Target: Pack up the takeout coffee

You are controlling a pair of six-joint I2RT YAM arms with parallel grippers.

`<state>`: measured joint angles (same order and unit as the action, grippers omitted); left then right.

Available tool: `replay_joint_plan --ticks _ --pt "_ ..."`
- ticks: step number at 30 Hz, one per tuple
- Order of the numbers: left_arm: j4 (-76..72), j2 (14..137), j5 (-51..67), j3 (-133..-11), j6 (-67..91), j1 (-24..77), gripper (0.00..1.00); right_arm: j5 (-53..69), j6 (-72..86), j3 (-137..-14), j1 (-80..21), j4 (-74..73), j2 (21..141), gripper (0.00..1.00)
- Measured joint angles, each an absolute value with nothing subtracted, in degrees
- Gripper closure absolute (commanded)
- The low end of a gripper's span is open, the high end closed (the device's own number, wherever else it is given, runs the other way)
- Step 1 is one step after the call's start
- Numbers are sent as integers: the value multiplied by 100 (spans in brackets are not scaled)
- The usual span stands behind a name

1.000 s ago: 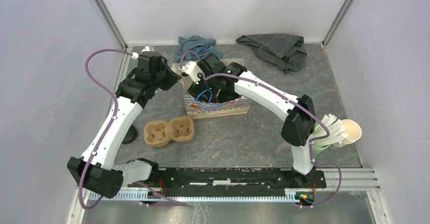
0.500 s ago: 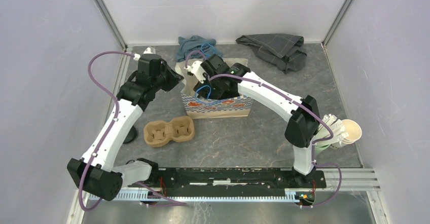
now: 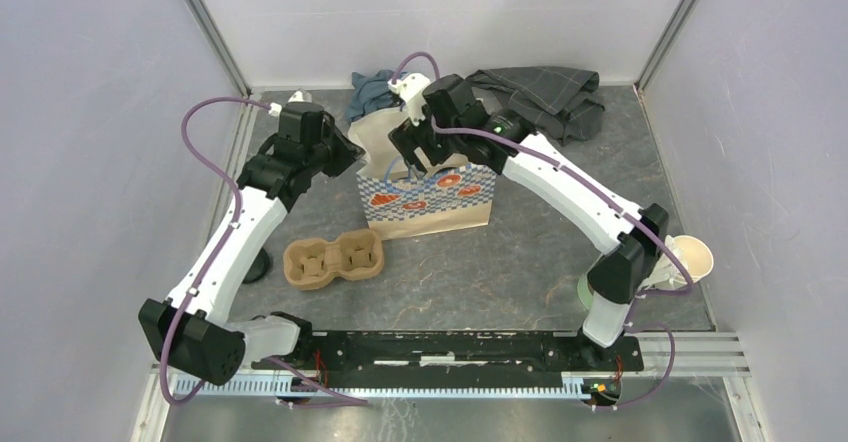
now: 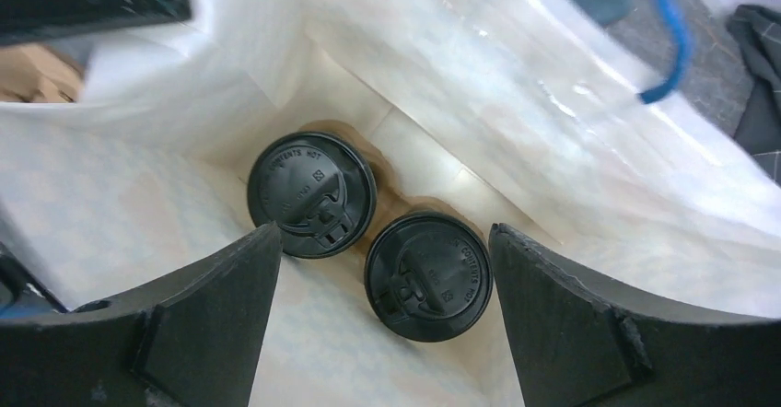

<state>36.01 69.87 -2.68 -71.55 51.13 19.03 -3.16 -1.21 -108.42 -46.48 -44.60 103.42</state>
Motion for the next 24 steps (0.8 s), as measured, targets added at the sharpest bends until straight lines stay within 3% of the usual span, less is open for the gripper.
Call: replay_joint_plan --ticks 6,15,24 --pt "3590 7153 -292 -7310 5022 1903 97 -309 152 -10910 -4558 -4230 9904 8" --pt "3717 7352 -305 -7636 4746 1903 87 -429 270 -11059 -4425 -4029 9271 5" --pt "3933 7347 -469 -7690 4547 1903 61 -790 139 -10807 -4423 -3819 8106 3"
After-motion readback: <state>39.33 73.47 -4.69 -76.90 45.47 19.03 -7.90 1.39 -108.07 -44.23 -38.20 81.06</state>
